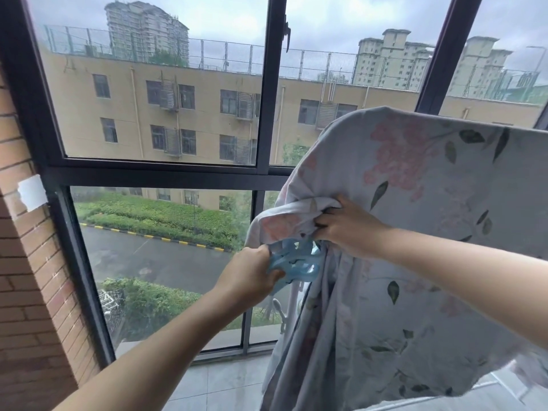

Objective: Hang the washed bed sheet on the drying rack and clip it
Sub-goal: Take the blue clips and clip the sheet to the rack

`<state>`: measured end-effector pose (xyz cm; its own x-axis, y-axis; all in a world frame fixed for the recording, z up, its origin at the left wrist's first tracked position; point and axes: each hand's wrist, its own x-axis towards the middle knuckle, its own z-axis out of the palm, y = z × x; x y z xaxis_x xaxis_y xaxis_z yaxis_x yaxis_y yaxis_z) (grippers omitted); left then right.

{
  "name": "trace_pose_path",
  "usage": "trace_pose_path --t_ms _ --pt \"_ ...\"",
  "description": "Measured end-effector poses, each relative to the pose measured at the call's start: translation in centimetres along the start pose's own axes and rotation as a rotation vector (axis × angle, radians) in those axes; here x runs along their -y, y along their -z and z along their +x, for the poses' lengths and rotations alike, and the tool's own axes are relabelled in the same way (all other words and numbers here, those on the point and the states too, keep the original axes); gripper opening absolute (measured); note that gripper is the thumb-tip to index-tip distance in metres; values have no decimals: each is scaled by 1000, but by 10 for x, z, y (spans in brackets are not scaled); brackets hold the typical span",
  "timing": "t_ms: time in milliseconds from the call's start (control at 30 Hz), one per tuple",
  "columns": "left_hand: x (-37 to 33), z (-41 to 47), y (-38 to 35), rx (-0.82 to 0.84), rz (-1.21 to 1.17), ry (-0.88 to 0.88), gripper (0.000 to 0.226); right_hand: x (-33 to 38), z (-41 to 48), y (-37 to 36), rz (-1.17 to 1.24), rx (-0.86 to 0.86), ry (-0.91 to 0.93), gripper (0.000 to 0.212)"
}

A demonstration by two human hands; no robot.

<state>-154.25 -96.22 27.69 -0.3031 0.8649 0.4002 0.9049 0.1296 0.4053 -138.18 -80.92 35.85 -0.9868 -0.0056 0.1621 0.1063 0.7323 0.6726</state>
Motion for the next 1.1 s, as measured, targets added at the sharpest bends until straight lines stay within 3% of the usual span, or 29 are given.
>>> trace_pose_path --t_ms 167,300,367,433,533,633,733,800,900,1000,1100 --pt "-4 -3 3 8 17 15 47 8 -5 5 101 -25 -56 37" --pt "0 -10 2 113 -194 40 55 24 -8 9 104 -84 -56 23" --pt "3 -15 3 178 -282 4 48 31 -9 13 114 -113 -86 12" --pt "8 -18 5 221 -343 -54 32 38 -12 16 142 -117 -139 16" --pt "13 -19 6 268 -406 -110 12 49 -15 29 219 116 -315 48" --pt "15 -20 8 348 -543 -119 39 61 -13 44 348 408 -514 66" --pt "23 -18 9 478 -765 -54 57 71 -5 50 404 412 -566 64" --pt "30 -14 10 523 -907 46 50 75 0 48 402 370 -561 67" --pt "41 -12 10 537 -1118 204 37 77 6 51 457 299 -484 54" --pt "48 -14 9 580 -1290 289 38 72 9 61 487 391 -314 54" --pt "47 -13 4 472 -1216 341 25 65 12 66 501 451 -261 54"
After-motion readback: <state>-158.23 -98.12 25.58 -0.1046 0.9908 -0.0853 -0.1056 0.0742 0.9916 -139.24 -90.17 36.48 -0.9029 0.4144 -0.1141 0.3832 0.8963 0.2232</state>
